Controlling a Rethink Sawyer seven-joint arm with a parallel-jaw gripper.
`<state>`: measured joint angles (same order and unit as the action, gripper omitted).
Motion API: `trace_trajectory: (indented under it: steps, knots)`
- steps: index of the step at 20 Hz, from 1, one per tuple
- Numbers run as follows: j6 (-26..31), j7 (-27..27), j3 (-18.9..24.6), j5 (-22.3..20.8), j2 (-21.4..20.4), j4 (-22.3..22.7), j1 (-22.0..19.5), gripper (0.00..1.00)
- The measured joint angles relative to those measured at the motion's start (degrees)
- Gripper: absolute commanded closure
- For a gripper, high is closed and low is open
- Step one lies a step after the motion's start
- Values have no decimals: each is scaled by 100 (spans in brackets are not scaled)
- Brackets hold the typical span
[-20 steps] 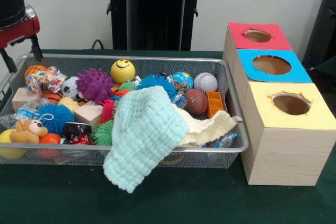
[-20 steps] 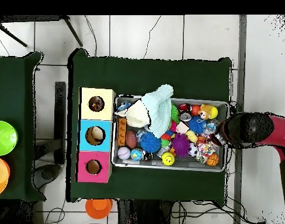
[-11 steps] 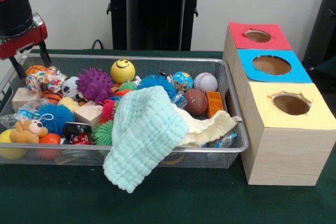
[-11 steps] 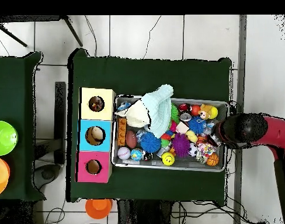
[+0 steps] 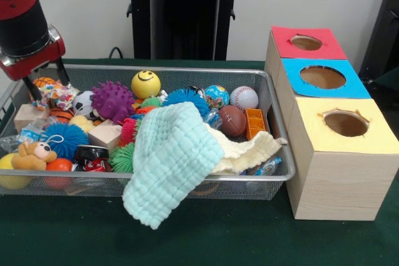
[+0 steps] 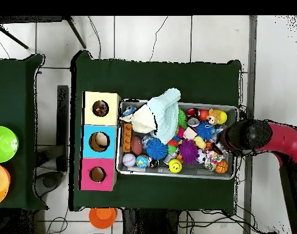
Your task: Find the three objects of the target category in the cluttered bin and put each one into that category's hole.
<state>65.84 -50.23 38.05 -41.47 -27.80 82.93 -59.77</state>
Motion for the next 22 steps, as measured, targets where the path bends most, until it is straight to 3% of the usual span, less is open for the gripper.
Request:
trace_trajectory:
  steps: [22]
  knots:
    - [0,0,-552,-757,96,-37,953,0]
